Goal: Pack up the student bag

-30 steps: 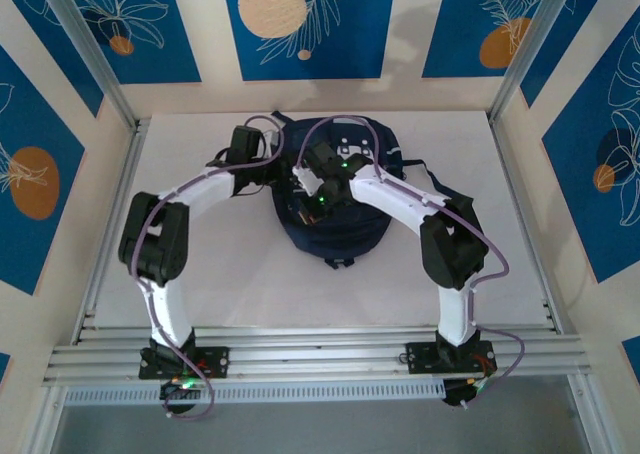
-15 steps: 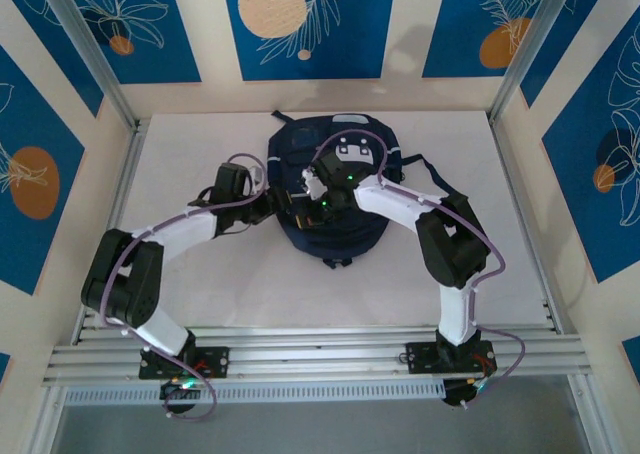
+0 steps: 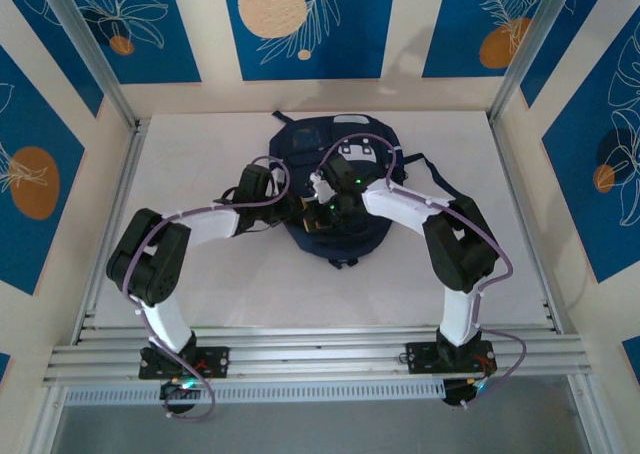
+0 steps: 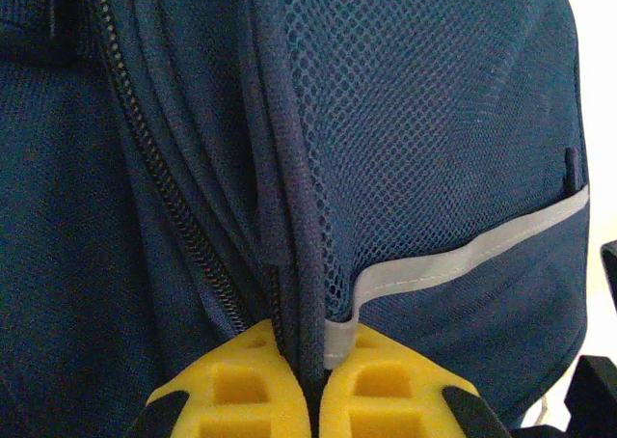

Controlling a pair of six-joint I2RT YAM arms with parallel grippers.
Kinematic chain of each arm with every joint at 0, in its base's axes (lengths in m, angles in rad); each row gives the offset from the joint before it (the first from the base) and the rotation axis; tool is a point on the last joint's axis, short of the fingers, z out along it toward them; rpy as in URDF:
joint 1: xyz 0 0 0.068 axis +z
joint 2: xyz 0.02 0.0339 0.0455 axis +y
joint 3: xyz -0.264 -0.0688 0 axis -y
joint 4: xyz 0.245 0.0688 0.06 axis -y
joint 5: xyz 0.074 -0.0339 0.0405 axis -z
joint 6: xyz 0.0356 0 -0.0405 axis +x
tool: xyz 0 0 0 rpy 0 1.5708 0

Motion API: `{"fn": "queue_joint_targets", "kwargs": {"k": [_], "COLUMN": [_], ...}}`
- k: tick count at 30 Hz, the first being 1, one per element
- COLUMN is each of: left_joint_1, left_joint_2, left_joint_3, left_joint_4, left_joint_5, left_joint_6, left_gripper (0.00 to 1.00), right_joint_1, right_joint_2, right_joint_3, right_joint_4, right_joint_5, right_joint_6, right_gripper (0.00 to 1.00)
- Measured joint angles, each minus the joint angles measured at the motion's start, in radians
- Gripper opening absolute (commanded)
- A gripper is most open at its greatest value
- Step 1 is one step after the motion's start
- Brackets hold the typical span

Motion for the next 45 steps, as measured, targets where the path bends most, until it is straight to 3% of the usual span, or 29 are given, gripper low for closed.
{"fn": "queue_joint_targets", "kwargs": {"k": [9, 17, 21, 31, 38, 45], "left_joint_1": [0.014, 0.031, 0.045, 0.061, 0.063, 0.068], "left_joint_2": [-0.018, -0.02, -0.02, 0.009, 0.012, 0.012], "left_joint_3": [0.0, 0.041, 0.08, 0.182, 0.208, 0.209], "left_joint_4": [-0.06, -0.143, -0.212, -0.367, -0.379, -0.4], "left_joint_5": [0.01, 0.019, 0.024, 0.054, 0.058, 0.056], "left_joint_6": [0.11, 0.202, 0.254, 0.396, 0.456, 0.499], "left_gripper": [0.0, 0.0, 0.0, 0.0, 0.0, 0.0], "right_joint_1": [-0.007, -0.19, -0.283, -0.366, -0.422, -0.422], "right_joint_2": [-0.039, -0.047, -0.047, 0.016, 0.208, 0.248], "right_joint_3": [0.009, 0.011, 0.02, 0.087, 0.379, 0.428], "right_joint_4": [-0.206, -0.367, -0.373, -0.242, -0.249, -0.255], "right_joint_5": [0.282, 0.411, 0.461, 0.472, 0.364, 0.327], "right_joint_6": [-0.251, -0.359, -0.485, -0.95, -1.001, -1.0], "right_gripper": [0.0, 0.0, 0.0, 0.0, 0.0, 0.0]}}
